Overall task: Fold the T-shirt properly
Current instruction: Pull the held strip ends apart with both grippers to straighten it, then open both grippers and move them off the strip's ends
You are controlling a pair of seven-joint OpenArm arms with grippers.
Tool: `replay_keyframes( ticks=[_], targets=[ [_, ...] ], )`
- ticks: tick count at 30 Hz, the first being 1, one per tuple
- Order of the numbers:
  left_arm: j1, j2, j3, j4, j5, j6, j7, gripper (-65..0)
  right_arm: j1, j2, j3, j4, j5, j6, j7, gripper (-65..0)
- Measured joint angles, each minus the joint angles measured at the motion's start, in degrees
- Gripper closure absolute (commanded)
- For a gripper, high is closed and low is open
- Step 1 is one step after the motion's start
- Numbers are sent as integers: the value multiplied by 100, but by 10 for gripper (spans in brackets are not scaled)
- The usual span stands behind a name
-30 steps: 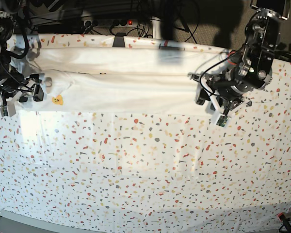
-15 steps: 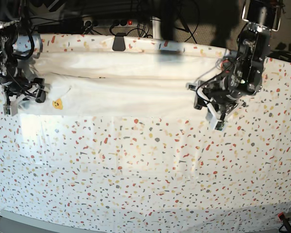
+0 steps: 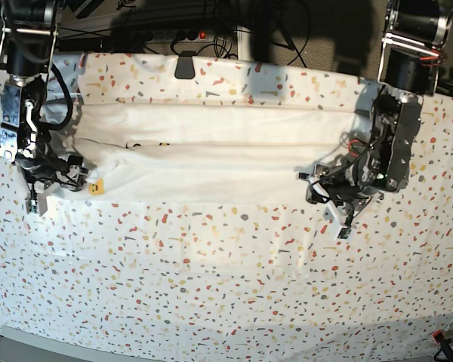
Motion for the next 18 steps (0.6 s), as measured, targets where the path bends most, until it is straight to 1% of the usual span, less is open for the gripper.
replay_keyframes(
  ticks=[3, 8, 13, 18],
  targets=[
    [-83, 0, 4, 2, 26, 15, 168, -266, 83, 2, 0, -2, 0, -2, -118, -366],
    [-98, -2, 4, 136, 81, 57, 380, -266, 74, 22, 0, 52, 2, 0, -122, -366],
    [-2, -37, 7, 695, 177, 157, 820, -266, 57, 87, -4, 448, 22, 155, -317, -366],
    [-50, -35, 11, 1360, 177, 256, 798, -266, 61, 271, -31, 940, 26, 181, -376, -366]
  ],
)
